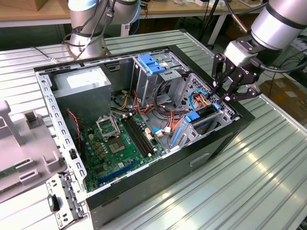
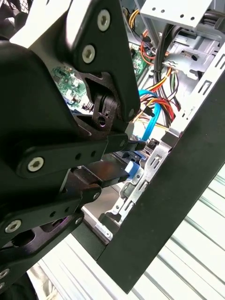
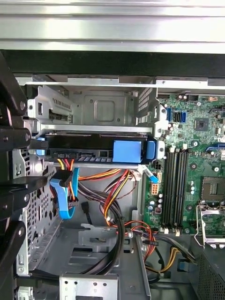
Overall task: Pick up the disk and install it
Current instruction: 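Insert the second disk wire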
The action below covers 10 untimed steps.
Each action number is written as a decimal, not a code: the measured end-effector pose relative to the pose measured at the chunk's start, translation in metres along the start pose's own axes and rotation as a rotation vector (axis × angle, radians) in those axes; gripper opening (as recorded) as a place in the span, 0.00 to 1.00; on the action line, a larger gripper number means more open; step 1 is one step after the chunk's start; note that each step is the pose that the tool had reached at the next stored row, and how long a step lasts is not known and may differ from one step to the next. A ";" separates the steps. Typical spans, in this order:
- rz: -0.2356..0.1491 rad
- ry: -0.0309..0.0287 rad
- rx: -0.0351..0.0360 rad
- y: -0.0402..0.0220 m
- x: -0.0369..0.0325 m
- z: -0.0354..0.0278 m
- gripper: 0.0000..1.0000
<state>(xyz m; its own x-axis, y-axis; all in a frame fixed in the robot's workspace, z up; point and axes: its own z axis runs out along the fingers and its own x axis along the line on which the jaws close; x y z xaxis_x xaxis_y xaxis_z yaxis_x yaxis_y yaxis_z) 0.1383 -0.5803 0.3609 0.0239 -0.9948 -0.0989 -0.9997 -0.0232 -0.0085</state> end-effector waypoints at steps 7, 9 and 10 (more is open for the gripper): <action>0.000 -0.0069 0.0002 0.0000 -0.0003 -0.0024 0.36; 0.000 -0.0094 0.0002 0.0000 -0.0002 -0.0024 0.36; 0.000 -0.0166 0.0004 0.0030 -0.0047 -0.0064 0.36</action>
<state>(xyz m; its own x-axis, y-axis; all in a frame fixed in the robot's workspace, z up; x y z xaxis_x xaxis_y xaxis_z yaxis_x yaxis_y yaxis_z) 0.1352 -0.5764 0.3676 0.0240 -0.9930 -0.1154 -0.9997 -0.0231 -0.0089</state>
